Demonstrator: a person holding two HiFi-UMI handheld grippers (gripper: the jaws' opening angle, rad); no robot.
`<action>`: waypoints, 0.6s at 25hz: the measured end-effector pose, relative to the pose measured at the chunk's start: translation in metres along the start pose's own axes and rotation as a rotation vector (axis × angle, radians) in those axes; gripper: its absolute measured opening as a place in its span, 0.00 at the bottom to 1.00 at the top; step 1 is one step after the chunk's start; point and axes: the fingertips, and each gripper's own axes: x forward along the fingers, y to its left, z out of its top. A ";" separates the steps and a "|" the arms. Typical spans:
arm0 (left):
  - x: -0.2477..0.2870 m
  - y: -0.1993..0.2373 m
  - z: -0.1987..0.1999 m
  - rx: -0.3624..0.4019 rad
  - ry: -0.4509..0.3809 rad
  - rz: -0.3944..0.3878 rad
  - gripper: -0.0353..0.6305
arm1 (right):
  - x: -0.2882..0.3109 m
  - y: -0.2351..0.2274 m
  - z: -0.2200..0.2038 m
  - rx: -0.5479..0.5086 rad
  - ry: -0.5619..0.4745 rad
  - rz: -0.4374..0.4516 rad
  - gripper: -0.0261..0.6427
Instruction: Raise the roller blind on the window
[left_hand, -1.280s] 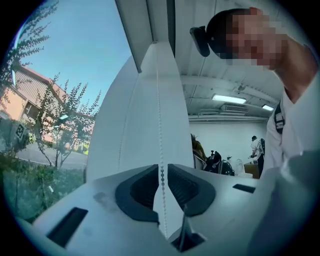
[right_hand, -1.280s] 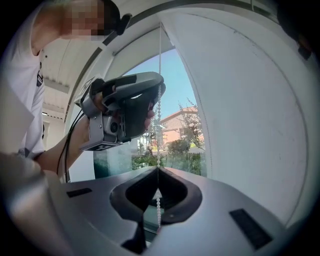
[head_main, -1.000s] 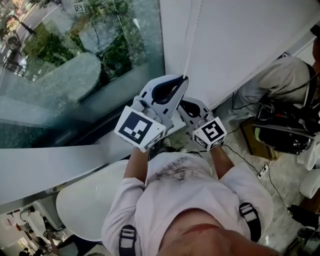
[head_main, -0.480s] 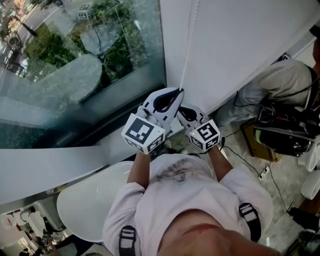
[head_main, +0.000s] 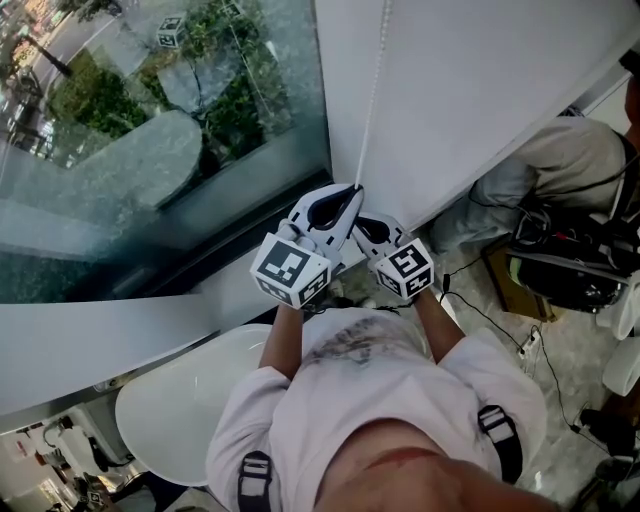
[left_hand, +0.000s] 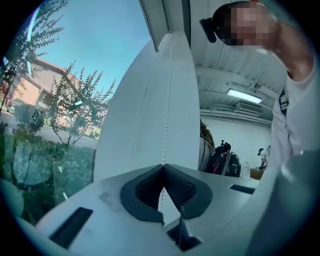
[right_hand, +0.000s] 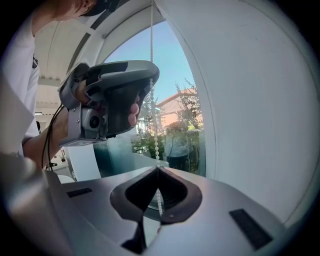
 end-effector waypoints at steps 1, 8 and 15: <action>0.000 0.000 -0.001 0.000 -0.002 0.001 0.06 | 0.001 -0.001 -0.001 0.005 0.000 -0.001 0.13; 0.000 0.000 0.002 0.021 -0.014 0.006 0.07 | 0.000 0.002 0.002 0.012 -0.033 0.005 0.13; -0.003 0.008 0.007 0.031 -0.036 0.024 0.07 | 0.003 0.003 0.000 -0.077 -0.026 -0.022 0.13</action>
